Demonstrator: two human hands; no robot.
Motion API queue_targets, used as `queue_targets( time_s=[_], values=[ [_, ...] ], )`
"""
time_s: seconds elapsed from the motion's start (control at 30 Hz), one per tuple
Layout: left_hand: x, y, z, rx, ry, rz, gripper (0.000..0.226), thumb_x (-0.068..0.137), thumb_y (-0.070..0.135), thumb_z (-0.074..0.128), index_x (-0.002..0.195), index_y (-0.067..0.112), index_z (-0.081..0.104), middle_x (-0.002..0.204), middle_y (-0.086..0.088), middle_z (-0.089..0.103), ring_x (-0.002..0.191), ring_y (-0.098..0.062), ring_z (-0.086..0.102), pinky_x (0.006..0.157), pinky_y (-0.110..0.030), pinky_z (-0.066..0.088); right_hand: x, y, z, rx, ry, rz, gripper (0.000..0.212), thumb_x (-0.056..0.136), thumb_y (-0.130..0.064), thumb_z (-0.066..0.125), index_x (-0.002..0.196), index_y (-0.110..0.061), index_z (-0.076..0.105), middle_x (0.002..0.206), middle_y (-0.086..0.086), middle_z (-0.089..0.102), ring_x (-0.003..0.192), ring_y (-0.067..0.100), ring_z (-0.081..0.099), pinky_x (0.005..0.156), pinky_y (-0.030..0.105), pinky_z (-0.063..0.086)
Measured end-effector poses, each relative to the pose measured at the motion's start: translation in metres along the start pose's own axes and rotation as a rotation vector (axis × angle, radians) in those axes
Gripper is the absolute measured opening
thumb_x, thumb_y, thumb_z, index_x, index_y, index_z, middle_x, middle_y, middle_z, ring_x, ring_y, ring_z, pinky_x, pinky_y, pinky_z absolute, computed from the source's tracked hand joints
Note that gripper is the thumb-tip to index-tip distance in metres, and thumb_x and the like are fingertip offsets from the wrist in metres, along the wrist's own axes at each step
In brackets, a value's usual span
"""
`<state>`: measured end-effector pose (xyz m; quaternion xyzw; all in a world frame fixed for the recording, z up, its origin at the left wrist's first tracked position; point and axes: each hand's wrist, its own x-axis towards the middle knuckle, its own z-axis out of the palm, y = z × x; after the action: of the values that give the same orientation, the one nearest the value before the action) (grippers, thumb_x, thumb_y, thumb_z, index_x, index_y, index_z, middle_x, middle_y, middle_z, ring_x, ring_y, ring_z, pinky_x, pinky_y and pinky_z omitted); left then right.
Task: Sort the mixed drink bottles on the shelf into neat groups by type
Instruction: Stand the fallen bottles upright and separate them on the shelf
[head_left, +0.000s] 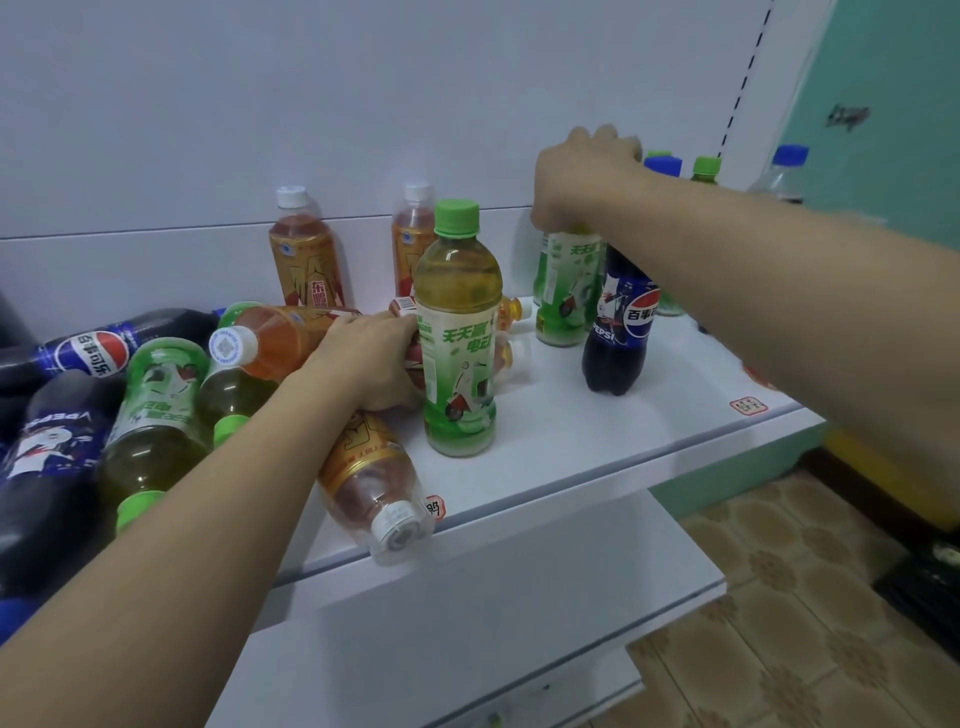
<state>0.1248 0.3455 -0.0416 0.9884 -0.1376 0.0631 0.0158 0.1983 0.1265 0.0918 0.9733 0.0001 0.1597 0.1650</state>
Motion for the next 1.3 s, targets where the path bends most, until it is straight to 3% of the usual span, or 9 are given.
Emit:
queue_targets(
  time_s=[0.1, 0.2, 0.3, 0.37, 0.5, 0.73, 0.9, 1.03, 1.3],
  values=[
    [-0.003, 0.001, -0.001, -0.029, 0.009, -0.009, 0.075, 0.066, 0.05, 0.085, 0.131, 0.03, 0.055, 0.122, -0.002, 0.065, 0.109, -0.029, 0.06, 0.098, -0.044, 0.044, -0.002, -0.017, 0.001, -0.099, 0.089, -0.057, 0.034, 0.086, -0.022, 0.055, 0.118, -0.012, 0.054, 0.126, 0.019, 0.047, 0.121, 0.041, 0.041, 0.098, 0.054, 0.034],
    [-0.007, 0.005, -0.005, -0.048, 0.005, -0.027, 0.074, 0.062, 0.046, 0.088, 0.127, 0.03, 0.058, 0.118, 0.0, 0.067, 0.106, -0.028, 0.061, 0.096, -0.043, 0.046, -0.005, -0.037, 0.017, 0.022, 0.082, -0.252, 0.038, 0.093, -0.015, 0.052, 0.131, -0.011, 0.054, 0.13, 0.019, 0.051, 0.122, 0.04, 0.046, 0.096, 0.051, 0.04],
    [-0.009, 0.006, -0.008, -0.068, 0.003, -0.034, 0.071, 0.063, 0.045, 0.088, 0.126, 0.028, 0.059, 0.117, -0.001, 0.067, 0.105, -0.029, 0.062, 0.096, -0.042, 0.05, -0.01, -0.051, 0.044, 0.182, -0.017, -0.412, 0.024, 0.095, -0.014, 0.057, 0.119, -0.013, 0.06, 0.105, 0.009, 0.057, 0.092, 0.029, 0.058, 0.075, 0.039, 0.047],
    [-0.01, 0.007, -0.009, -0.069, 0.012, -0.033, 0.068, 0.064, 0.045, 0.088, 0.124, 0.028, 0.061, 0.117, -0.001, 0.068, 0.105, -0.029, 0.063, 0.096, -0.043, 0.051, -0.011, -0.059, 0.06, 0.182, -0.19, -0.459, 0.007, 0.092, -0.02, 0.066, 0.098, -0.017, 0.064, 0.095, 0.002, 0.061, 0.077, 0.022, 0.06, 0.075, 0.036, 0.053],
    [-0.011, 0.01, -0.01, -0.063, 0.026, -0.036, 0.065, 0.065, 0.043, 0.088, 0.122, 0.027, 0.063, 0.116, -0.002, 0.068, 0.106, -0.031, 0.063, 0.096, -0.044, 0.05, -0.003, -0.063, 0.09, 0.125, -0.322, -0.527, 0.022, 0.092, -0.025, 0.066, 0.112, -0.024, 0.059, 0.113, 0.002, 0.068, 0.101, 0.03, 0.063, 0.097, 0.047, 0.053],
    [-0.013, 0.013, -0.01, -0.052, 0.022, -0.034, 0.056, 0.068, 0.041, 0.083, 0.119, 0.031, 0.065, 0.115, 0.0, 0.067, 0.108, -0.031, 0.061, 0.095, -0.043, 0.047, 0.004, -0.046, 0.08, 0.025, -0.356, -0.591, 0.063, 0.086, -0.006, 0.072, 0.139, -0.017, 0.04, 0.114, 0.009, 0.066, 0.102, 0.03, 0.064, 0.093, 0.048, 0.055],
    [-0.013, 0.013, -0.012, -0.074, 0.025, -0.026, 0.058, 0.068, 0.044, 0.085, 0.121, 0.032, 0.064, 0.119, 0.001, 0.068, 0.11, -0.029, 0.061, 0.097, -0.046, 0.048, 0.023, -0.028, 0.013, 0.112, -0.288, -0.659, 0.039, 0.09, -0.007, 0.071, 0.121, -0.013, 0.048, 0.094, 0.007, 0.065, 0.082, 0.021, 0.065, 0.058, 0.028, 0.047],
    [-0.014, 0.013, -0.012, -0.072, 0.028, -0.032, 0.055, 0.068, 0.043, 0.086, 0.119, 0.031, 0.067, 0.118, 0.001, 0.068, 0.109, -0.029, 0.061, 0.098, -0.044, 0.047, 0.033, -0.025, -0.015, 0.26, -0.176, -0.688, 0.029, 0.095, -0.025, 0.07, 0.119, -0.022, 0.052, 0.088, -0.001, 0.065, 0.078, 0.017, 0.066, 0.061, 0.031, 0.044],
    [-0.011, 0.012, -0.01, -0.047, 0.02, -0.035, 0.051, 0.073, 0.044, 0.083, 0.119, 0.032, 0.066, 0.12, 0.001, 0.066, 0.112, -0.028, 0.059, 0.101, -0.044, 0.043, 0.037, -0.048, 0.016, 0.458, -0.034, -0.584, 0.039, 0.104, -0.024, 0.05, 0.142, -0.016, 0.049, 0.135, 0.015, 0.06, 0.108, 0.03, 0.055, 0.085, 0.035, 0.046]
  ],
)
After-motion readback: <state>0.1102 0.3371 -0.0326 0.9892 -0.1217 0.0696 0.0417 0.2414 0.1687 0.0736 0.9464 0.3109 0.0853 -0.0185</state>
